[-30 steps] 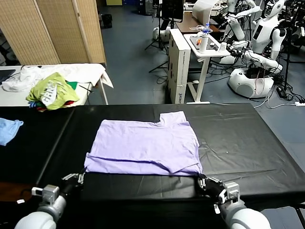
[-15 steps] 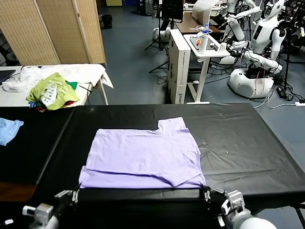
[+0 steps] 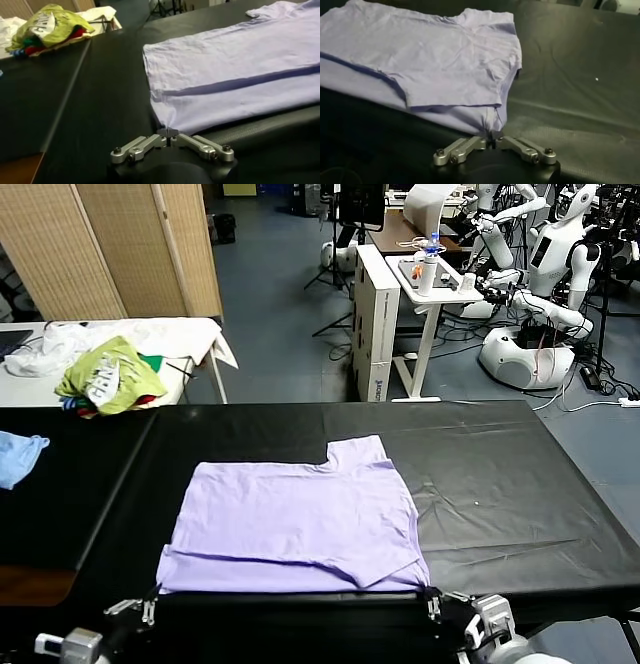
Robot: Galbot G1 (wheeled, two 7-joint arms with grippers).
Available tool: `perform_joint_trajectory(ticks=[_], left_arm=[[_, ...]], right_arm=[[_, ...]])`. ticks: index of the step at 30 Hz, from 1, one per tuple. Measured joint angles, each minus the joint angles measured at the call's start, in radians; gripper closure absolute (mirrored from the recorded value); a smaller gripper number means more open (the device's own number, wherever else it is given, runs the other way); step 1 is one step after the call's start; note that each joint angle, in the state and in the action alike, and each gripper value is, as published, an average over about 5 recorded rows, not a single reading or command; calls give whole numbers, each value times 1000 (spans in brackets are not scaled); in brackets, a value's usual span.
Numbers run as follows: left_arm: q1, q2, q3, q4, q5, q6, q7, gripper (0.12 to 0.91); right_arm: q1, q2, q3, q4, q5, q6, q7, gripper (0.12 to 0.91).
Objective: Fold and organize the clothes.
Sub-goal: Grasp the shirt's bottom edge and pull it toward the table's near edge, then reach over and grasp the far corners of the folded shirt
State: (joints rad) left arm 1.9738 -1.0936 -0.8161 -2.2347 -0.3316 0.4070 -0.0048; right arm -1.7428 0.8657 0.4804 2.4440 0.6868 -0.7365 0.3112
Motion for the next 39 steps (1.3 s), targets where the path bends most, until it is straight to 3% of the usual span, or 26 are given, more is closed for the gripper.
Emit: perform_joint_trajectory(ticks=[2, 5, 9, 15, 20, 29, 39], left_arm=[[8, -2, -5, -10, -1, 9, -7, 442], [20, 1, -19, -28, -17, 17, -9, 263], [9, 10, -45, -50, -87, 35, -24, 137], [-101, 42, -42, -27, -239, 82, -83, 124], [-243, 91, -18, 16, -364, 118, -124, 123], [-492, 204, 61, 150, -547, 164, -167, 123], [-779, 283, 227, 400, -592, 180, -157, 123]], right_arm=[[-1, -2, 21, 15, 29, 0, -2, 147], [19, -7, 43, 22, 71, 0, 0, 122], [96, -27, 32, -6, 124, 15, 10, 119], [316, -60, -41, -123, 213, 37, 38, 118], [534, -47, -148, -262, 243, 33, 68, 118], [902, 50, -389, -515, 245, 0, 129, 118], [1148, 177, -537, -782, 239, 0, 139, 118]])
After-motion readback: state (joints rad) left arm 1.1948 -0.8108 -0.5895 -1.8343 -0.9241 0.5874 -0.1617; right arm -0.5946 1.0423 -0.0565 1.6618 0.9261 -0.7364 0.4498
